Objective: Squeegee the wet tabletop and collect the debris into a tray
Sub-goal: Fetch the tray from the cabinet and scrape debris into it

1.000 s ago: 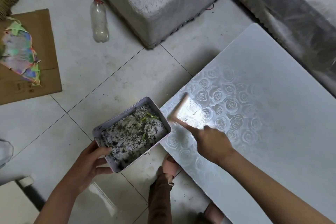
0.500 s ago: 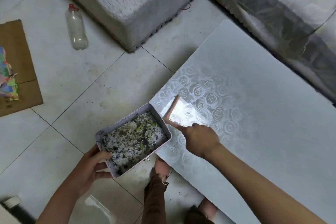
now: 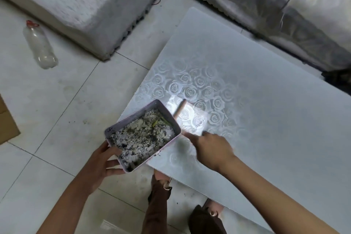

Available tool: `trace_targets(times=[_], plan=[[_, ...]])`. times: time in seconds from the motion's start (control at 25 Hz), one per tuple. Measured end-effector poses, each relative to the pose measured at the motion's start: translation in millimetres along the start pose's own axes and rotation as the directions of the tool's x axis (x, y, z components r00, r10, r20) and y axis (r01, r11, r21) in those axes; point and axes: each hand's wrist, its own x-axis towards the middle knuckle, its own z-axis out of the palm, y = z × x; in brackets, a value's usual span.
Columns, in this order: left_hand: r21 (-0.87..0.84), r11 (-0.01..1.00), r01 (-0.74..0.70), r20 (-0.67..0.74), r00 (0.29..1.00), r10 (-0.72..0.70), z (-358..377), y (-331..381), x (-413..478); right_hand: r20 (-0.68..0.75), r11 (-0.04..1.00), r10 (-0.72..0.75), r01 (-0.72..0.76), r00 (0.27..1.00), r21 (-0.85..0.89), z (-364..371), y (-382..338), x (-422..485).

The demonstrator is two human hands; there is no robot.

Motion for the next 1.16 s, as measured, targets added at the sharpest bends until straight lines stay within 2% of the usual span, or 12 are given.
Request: trace_targets(times=[0.08,0.2,0.28,0.36,0.48,0.6,0.64,0.76,0.88,1.04,1.16], plan=[[0.033,0.999,-0.01,0.008,1.0,0.009,14,1,3,0.036,1.0,0.017,-0.018,0.999,0.008,15,-3,8],[0.082,0.996,-0.017,0.042,0.999,0.014,33,1,4,0.058,0.995,0.082,-0.085,0.995,0.055,44,39,-33],[0.101,0.995,-0.01,0.054,0.999,0.004,47,1,0,0.095,0.984,0.146,-0.154,0.985,0.087,59,80,-75],[0.11,0.994,-0.013,0.048,0.999,0.007,59,1,-4,0.114,0.982,0.135,-0.148,0.984,0.114,67,115,-109],[0.111,0.994,-0.02,0.046,0.999,0.015,82,-4,-3,0.079,0.95,0.196,-0.209,0.977,0.23,83,185,-164],[0.065,0.998,0.003,0.033,0.999,-0.005,111,-21,-6,0.068,0.909,0.351,-0.357,0.934,0.213,99,270,-220],[0.037,0.999,0.013,0.031,0.999,-0.014,123,-31,-8,0.09,0.914,0.361,-0.371,0.928,0.165,107,291,-230],[-0.06,0.998,0.008,0.013,1.0,-0.007,157,-56,-10,0.153,0.955,0.29,-0.296,0.945,0.019,128,320,-214],[-0.121,0.992,-0.016,-0.025,1.0,0.013,187,-76,-10,0.087,0.98,0.198,-0.196,0.976,-0.035,139,325,-185],[-0.201,0.979,-0.043,-0.08,0.996,0.028,237,-107,-14,0.015,0.989,0.13,-0.131,0.991,0.065,147,343,-203],[-0.23,0.971,-0.066,-0.111,0.993,0.041,259,-125,-19,-0.02,0.959,0.139,-0.129,0.99,0.251,163,384,-261]])
